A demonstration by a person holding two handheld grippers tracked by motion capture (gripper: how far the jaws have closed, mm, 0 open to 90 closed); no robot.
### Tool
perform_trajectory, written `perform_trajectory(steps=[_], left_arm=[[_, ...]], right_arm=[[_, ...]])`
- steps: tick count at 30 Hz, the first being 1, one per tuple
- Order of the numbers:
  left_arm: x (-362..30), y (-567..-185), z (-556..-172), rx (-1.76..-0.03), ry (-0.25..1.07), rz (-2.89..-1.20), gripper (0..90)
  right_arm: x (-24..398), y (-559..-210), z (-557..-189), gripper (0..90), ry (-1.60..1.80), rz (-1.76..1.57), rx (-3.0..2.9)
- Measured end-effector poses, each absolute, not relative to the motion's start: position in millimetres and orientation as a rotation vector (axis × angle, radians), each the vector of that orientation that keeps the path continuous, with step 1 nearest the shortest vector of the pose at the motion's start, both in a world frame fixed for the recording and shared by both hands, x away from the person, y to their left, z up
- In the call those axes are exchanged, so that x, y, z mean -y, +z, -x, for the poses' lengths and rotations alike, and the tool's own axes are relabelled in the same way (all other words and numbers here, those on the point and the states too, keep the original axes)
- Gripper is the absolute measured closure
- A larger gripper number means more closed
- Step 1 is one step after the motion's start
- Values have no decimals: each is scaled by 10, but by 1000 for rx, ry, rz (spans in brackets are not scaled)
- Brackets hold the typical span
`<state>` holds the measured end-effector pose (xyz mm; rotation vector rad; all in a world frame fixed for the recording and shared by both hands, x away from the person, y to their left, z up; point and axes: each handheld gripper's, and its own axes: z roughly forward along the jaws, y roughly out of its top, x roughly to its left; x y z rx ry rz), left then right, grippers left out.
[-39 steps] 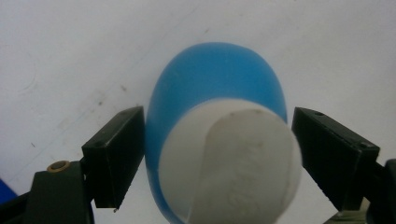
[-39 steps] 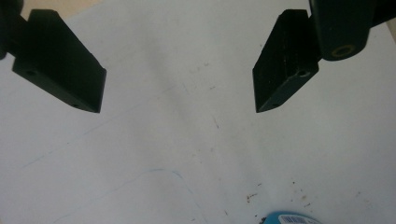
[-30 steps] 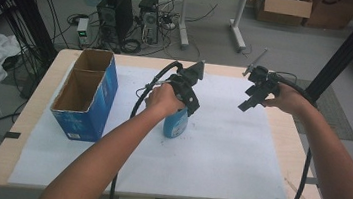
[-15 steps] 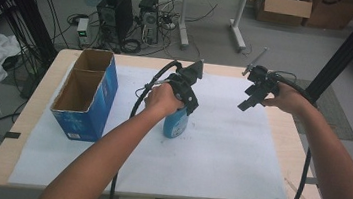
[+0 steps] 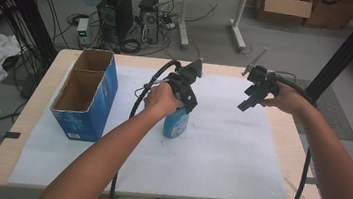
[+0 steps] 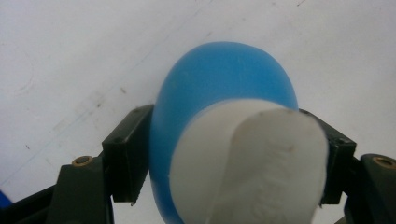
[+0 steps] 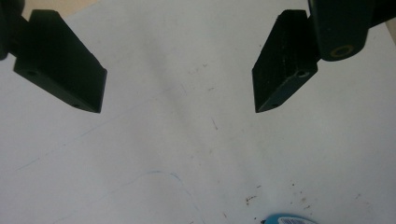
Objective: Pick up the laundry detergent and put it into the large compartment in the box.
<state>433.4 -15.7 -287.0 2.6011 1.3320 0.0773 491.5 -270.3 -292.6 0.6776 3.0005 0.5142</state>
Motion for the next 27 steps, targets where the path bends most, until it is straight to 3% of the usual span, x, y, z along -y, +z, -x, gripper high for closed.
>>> perform_trajectory(steps=[27], left_arm=[[155,-2865,-4336,-1335,97,-2579,361]], right_arm=[[2681,-2947,-4916,180,504,-671,-3008]])
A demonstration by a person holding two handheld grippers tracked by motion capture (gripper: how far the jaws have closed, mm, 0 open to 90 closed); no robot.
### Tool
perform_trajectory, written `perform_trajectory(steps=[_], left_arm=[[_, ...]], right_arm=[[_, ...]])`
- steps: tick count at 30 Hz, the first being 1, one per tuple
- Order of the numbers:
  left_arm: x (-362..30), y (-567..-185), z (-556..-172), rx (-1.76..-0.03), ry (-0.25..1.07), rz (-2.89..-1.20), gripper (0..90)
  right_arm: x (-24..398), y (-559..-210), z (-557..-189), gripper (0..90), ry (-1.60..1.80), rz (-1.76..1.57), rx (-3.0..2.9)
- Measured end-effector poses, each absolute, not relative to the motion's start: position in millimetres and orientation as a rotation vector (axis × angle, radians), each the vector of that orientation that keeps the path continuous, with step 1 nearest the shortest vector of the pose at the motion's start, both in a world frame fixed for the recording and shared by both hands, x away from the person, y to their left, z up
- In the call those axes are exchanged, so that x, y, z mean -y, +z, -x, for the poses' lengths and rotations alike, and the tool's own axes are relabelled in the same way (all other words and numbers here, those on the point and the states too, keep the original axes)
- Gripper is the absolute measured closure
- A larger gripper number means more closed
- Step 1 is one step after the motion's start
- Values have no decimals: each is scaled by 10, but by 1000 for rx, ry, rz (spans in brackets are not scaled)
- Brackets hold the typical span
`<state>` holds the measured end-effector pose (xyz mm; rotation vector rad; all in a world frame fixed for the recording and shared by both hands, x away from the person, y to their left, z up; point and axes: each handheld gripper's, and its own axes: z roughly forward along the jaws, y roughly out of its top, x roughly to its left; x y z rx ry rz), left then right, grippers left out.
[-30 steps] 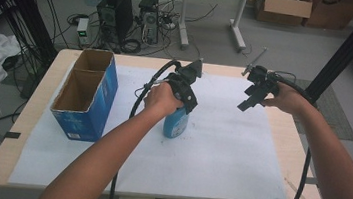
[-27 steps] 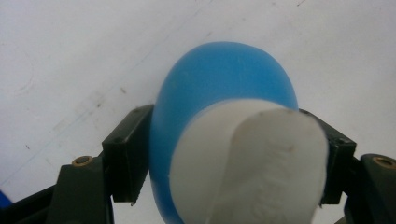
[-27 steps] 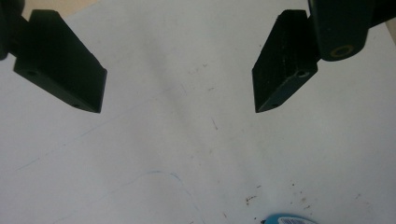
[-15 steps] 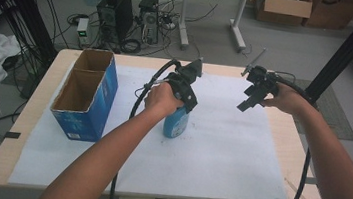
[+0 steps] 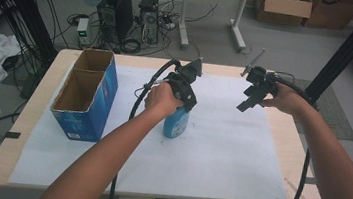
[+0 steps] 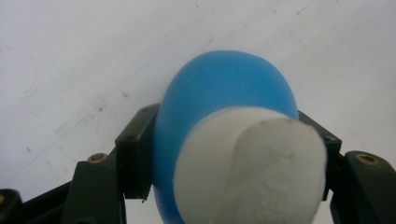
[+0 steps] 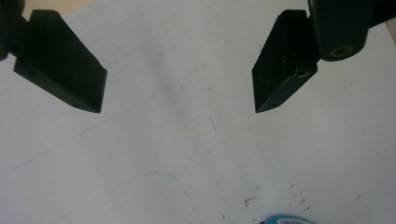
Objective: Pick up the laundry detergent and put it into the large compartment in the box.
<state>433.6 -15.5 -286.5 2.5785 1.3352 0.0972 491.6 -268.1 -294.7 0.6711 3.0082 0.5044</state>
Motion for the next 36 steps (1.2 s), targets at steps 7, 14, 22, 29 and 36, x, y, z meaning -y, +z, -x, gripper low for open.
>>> perform_trajectory(steps=[7,14,22,29,36], left_arm=[[152,-2862,-4337,-1331,96,-2578,364],[151,-2859,-4334,-1323,100,-2578,368],[121,-2821,-4331,-1311,96,-2585,372],[36,-2630,-4324,-1328,94,-2554,372],[-152,-2222,-4307,-1351,139,-2513,374]], right_arm=[[2677,-2949,-4913,180,507,-672,-3009],[2680,-2948,-4913,180,508,-669,-3008],[2684,-2945,-4902,180,507,-673,-3008],[2677,-2946,-4891,181,501,-671,-3012],[2663,-2925,-4875,182,502,-661,-3009]])
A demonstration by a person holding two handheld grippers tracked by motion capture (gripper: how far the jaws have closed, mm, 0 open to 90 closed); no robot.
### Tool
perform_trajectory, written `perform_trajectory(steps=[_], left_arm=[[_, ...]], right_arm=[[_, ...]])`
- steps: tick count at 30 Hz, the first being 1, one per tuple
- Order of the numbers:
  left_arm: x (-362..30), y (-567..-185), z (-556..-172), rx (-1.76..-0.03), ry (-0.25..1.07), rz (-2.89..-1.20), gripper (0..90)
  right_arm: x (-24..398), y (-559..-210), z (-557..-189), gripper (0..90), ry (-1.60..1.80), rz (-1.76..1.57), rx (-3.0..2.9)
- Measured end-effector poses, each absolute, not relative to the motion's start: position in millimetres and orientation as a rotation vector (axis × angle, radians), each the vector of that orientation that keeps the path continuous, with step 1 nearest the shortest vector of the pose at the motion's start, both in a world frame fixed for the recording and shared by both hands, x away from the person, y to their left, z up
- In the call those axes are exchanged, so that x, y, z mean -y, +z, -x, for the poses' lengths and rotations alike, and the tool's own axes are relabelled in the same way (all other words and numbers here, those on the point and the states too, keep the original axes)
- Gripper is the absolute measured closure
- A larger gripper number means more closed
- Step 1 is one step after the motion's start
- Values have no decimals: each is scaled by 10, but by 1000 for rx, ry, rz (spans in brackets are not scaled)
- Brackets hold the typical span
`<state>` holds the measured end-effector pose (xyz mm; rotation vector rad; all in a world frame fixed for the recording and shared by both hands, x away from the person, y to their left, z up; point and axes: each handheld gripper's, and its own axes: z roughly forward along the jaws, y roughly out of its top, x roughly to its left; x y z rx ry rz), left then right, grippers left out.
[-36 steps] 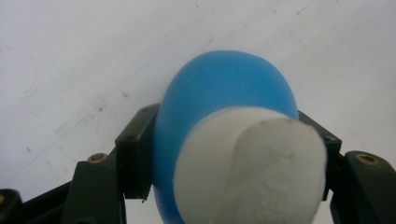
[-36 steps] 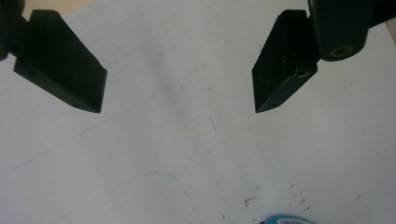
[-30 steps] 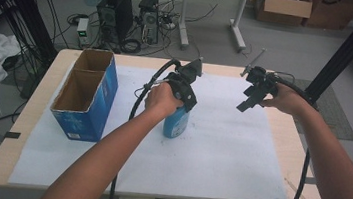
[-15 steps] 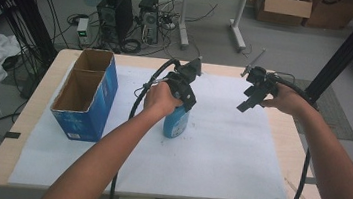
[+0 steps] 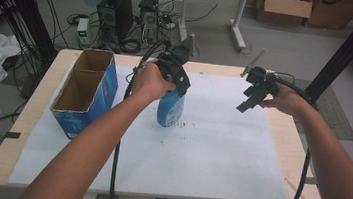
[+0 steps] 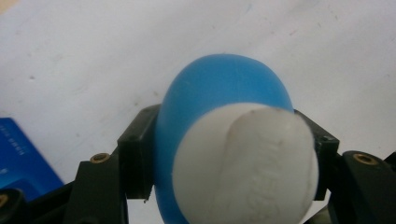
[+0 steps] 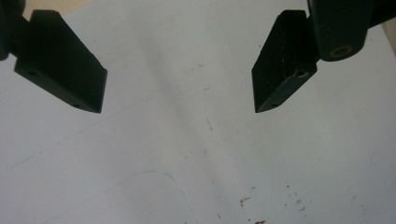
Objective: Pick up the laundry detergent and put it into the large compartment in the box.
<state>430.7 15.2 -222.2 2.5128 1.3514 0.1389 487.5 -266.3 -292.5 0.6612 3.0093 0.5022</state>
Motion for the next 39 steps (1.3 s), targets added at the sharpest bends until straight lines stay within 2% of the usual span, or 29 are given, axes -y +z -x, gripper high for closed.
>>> perform_trajectory(steps=[17,28,39], left_arm=[[-553,-1453,-4210,-1433,193,-2412,374],[-857,-1139,-4154,-1522,236,-2333,374],[-1242,-917,-4101,-1682,293,-2218,374]], right_arm=[[2593,-2867,-4831,184,487,-640,-3012],[2546,-2854,-4809,185,471,-616,-3008],[2534,-2860,-4838,184,479,-608,-3007]])
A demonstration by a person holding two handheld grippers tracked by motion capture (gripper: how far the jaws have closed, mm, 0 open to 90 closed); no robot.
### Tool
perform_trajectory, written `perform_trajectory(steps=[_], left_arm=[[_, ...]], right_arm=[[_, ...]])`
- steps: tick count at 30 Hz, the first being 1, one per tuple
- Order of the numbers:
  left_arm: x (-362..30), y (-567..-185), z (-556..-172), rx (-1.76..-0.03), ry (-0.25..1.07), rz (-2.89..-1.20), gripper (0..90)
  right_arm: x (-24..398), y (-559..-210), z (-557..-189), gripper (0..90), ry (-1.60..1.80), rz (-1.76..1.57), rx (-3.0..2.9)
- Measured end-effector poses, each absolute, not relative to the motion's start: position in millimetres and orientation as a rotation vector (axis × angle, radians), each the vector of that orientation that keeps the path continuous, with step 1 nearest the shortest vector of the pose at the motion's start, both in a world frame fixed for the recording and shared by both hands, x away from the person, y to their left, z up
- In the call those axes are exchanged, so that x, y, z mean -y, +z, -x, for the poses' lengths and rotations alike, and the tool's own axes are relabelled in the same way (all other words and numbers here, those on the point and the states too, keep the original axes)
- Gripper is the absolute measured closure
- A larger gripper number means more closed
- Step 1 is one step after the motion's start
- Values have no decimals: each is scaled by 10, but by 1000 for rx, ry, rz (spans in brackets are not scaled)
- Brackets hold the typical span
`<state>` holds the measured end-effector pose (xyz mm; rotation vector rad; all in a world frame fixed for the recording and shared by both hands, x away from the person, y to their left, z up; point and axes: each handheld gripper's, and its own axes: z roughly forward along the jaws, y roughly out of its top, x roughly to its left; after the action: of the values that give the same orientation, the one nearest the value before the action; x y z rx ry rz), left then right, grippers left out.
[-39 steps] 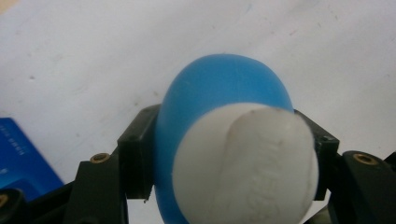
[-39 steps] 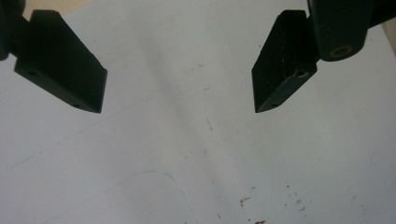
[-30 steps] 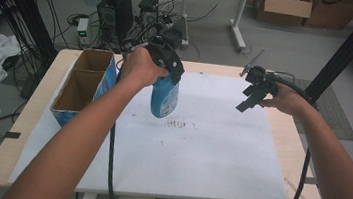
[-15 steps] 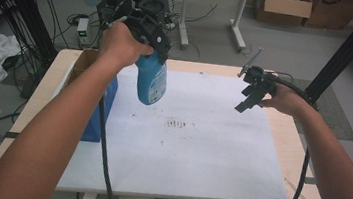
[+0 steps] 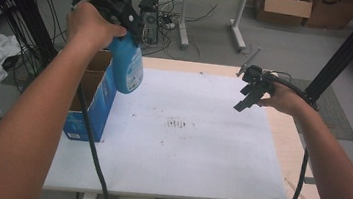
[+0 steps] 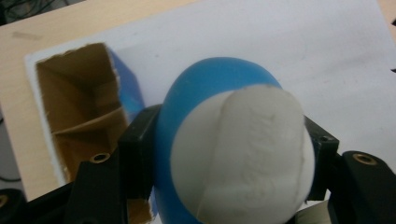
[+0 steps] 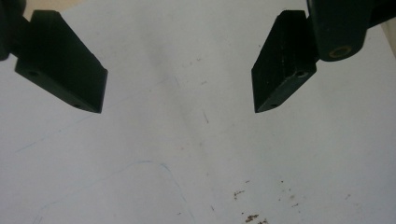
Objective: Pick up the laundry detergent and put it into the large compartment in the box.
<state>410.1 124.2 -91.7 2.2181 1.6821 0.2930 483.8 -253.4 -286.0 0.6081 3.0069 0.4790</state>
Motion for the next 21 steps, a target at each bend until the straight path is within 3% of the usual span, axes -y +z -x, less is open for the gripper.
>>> perform_trajectory(steps=[11,21], left_arm=[[-1700,-715,-4000,-1860,351,-2075,375],[-1874,-673,-3940,-1951,414,-2013,375]], right_arm=[[2527,-2835,-4848,185,492,-592,-3002],[2503,-2821,-4829,185,494,-583,-2999]])
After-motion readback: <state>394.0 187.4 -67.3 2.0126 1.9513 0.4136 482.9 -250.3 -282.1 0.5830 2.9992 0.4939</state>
